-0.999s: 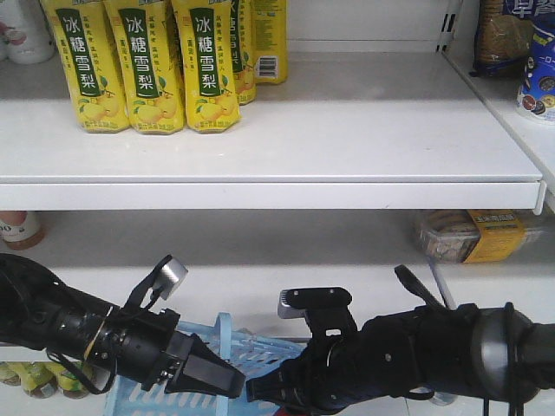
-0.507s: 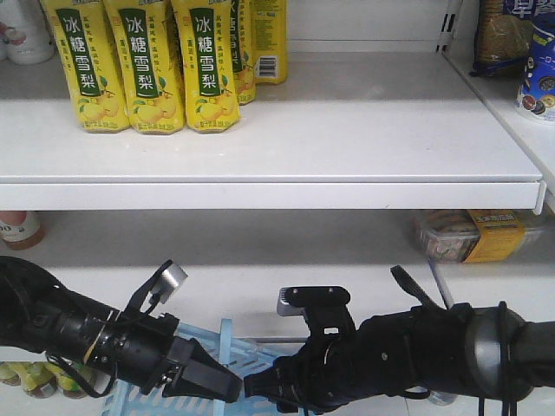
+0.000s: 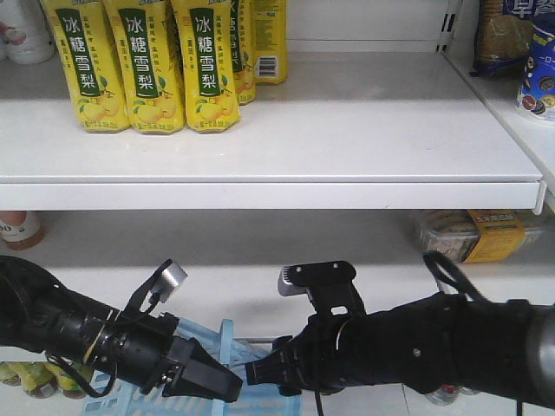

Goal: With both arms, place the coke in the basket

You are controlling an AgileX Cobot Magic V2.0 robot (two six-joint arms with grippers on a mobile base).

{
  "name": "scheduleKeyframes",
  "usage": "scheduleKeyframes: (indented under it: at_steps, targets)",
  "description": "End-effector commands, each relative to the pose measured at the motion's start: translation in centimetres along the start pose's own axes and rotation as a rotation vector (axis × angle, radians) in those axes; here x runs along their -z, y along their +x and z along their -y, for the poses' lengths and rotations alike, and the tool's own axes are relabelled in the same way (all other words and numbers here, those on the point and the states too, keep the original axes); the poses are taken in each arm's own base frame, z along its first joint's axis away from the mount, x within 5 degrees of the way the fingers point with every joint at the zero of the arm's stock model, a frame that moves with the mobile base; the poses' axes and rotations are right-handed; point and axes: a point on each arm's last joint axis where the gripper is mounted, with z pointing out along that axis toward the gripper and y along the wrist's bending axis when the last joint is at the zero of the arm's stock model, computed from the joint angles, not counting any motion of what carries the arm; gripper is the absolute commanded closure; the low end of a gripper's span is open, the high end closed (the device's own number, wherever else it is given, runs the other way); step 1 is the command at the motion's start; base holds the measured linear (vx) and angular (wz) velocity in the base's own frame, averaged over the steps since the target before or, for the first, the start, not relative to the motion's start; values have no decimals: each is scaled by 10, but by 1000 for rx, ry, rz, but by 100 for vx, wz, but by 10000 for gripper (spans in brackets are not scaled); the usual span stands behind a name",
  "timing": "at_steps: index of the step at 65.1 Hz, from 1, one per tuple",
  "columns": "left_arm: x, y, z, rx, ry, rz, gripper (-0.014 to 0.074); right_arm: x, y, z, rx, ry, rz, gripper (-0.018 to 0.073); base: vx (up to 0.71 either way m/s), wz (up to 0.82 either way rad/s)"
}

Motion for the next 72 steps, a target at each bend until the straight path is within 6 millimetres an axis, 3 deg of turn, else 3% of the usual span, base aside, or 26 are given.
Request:
scheduleKeyframes:
  at_steps: [1, 9, 18, 34, 51, 65, 72]
  targets:
    - [9, -3, 36, -51, 243, -6, 602, 32, -17, -9, 98, -31, 130, 191, 0, 0]
    - [9, -3, 36, -51, 243, -6, 602, 52, -20, -9, 187, -18, 167, 191, 0, 0]
    - [9, -3, 36, -51, 243, -6, 602, 76, -28, 10, 177, 30, 210, 191, 0, 0]
    - [9, -3, 36, -51, 243, -6, 602, 144, -39, 39, 218, 147, 429, 191, 0, 0]
    - [9, -3, 36, -51, 243, -6, 602, 214, -28, 55, 248, 271, 660, 191, 0, 0]
    - [9, -3, 36, -51, 243, -6, 602, 252, -10, 74, 150, 400, 744, 191, 0, 0]
    - [9, -3, 36, -51, 243, -6, 602, 262, 4, 79, 125, 440, 801, 191, 0, 0]
